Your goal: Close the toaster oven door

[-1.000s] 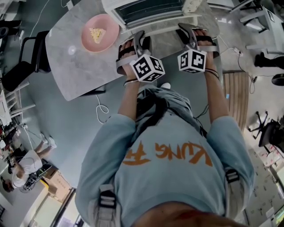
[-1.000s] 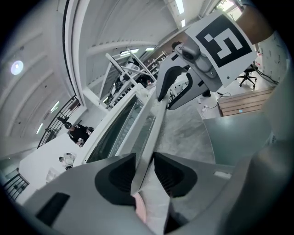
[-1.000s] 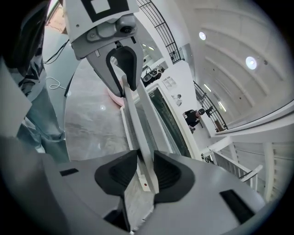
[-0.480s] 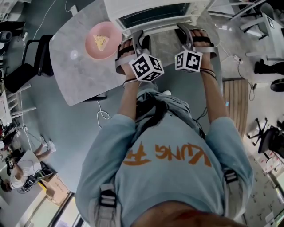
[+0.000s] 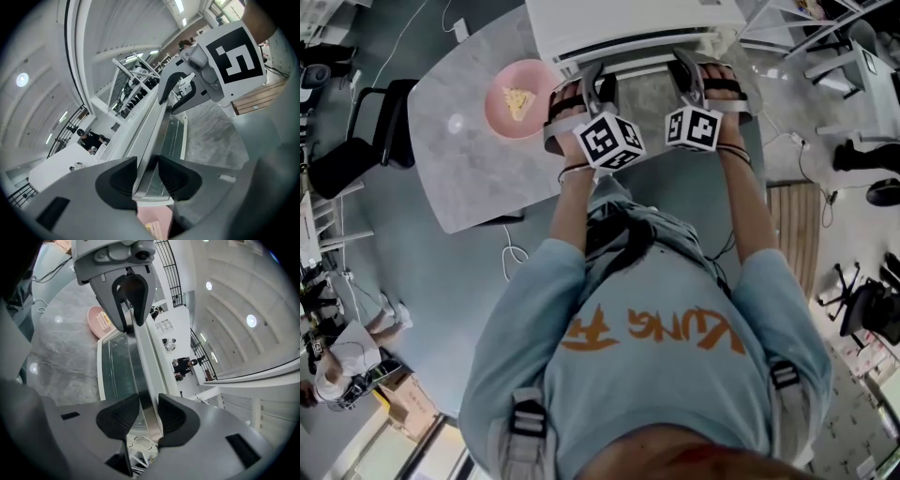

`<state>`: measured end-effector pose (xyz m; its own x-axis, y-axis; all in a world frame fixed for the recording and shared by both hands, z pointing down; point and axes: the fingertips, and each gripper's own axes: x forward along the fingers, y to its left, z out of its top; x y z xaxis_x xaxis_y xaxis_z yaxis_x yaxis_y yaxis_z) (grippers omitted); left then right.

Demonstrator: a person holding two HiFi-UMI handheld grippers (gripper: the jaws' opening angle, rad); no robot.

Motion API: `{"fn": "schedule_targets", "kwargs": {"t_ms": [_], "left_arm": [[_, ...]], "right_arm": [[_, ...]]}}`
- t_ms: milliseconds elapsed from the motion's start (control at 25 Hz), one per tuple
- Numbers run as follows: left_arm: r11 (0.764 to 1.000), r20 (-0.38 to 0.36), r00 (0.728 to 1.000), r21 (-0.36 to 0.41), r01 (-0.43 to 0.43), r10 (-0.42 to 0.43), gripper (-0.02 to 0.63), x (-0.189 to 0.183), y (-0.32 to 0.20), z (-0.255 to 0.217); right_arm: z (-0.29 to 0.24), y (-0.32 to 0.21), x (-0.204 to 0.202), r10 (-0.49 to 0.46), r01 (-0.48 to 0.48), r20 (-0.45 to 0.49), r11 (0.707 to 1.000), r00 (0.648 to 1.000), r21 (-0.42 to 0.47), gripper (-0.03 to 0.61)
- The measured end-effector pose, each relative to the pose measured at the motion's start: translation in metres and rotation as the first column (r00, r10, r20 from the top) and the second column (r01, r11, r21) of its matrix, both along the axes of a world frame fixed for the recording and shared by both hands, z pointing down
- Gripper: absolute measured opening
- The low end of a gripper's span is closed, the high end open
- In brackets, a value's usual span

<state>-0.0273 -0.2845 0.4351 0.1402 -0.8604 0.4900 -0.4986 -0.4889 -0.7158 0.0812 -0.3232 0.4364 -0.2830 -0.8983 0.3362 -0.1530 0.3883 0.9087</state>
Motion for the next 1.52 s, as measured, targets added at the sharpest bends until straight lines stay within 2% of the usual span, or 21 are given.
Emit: {"fn": "schedule_targets", "kwargs": {"t_ms": [200, 400, 520, 640, 760, 880, 960, 1040, 1120, 1240, 1360, 1400, 1480, 1520], "left_arm": [[1.000, 0.020, 1.000, 0.030, -0.006, 0.005, 0.127, -0.004, -0.015, -0.004], [0.994, 0.146, 0.989, 0.108, -0.019, 0.003, 0.126, -0.008, -0.021, -0.001], [0.993, 0.156, 0.988, 0.116, -0.021, 0.002, 0.127, -0.011, -0.023, 0.000], [0.996, 0.117, 0.993, 0.084, -0.029, 0.019, 0.126, -0.011, -0.020, 0.002], [0.999, 0.060, 0.997, 0.022, -0.048, 0.046, 0.140, -0.004, -0.017, 0.002], [0.996, -0.069, 0.997, -0.066, -0.051, 0.046, 0.176, 0.004, -0.016, -0.004], [0.997, -0.192, 0.981, -0.074, -0.035, 0.020, 0.176, 0.006, -0.012, -0.016], [0.999, -0.335, 0.942, -0.053, -0.007, -0.011, 0.176, 0.010, -0.008, -0.035], [0.999, -0.489, 0.871, -0.025, 0.035, -0.043, 0.175, 0.014, -0.006, -0.058], [0.991, -0.683, 0.728, 0.039, 0.125, -0.064, 0.172, 0.005, -0.011, -0.102], [0.967, -0.806, 0.588, 0.088, 0.238, -0.071, 0.156, -0.018, -0.015, -0.140], [0.955, -0.838, 0.540, 0.096, 0.281, -0.075, 0.128, -0.027, -0.014, -0.150], [0.919, -0.888, 0.450, 0.099, 0.381, -0.091, 0.013, -0.044, -0.010, -0.162], [0.897, -0.906, 0.410, 0.093, 0.432, -0.103, 0.003, -0.051, -0.007, -0.164]], "right_arm": [[-0.005, -0.015, -0.005, 0.003, -0.003, 0.008, 1.000, 1.000, 0.022, 0.116], [-0.005, -0.020, -0.006, 0.010, -0.011, 0.003, 0.996, 1.000, 0.084, 0.117], [-0.005, -0.022, -0.010, 0.010, -0.010, 0.005, 0.994, 1.000, 0.105, 0.118], [-0.001, -0.019, -0.012, -0.001, -0.002, 0.034, 0.998, 0.999, 0.066, 0.127], [0.000, -0.014, -0.010, -0.019, 0.024, 0.118, 0.999, 0.993, -0.039, 0.162], [-0.006, -0.008, -0.012, -0.056, 0.096, 0.240, 0.983, 0.969, -0.159, 0.197], [-0.016, 0.002, -0.019, -0.074, 0.166, 0.368, 0.960, 0.927, -0.226, 0.195], [-0.035, 0.010, -0.025, -0.060, 0.231, 0.531, 0.937, 0.845, -0.261, 0.173], [-0.054, 0.011, -0.024, -0.028, 0.265, 0.652, 0.927, 0.758, -0.267, 0.134], [-0.090, -0.002, -0.021, 0.012, 0.262, 0.765, 0.936, 0.644, -0.236, 0.056], [-0.131, -0.015, -0.017, 0.050, 0.234, 0.872, 0.954, 0.487, -0.186, 0.015], [-0.143, -0.018, -0.014, 0.067, 0.227, 0.903, 0.958, 0.425, -0.178, -0.002], [-0.158, -0.018, -0.008, 0.104, 0.227, 0.946, 0.957, 0.306, -0.179, -0.003], [-0.161, -0.016, -0.004, 0.125, 0.231, 0.960, 0.955, 0.249, -0.184, -0.003]]}}
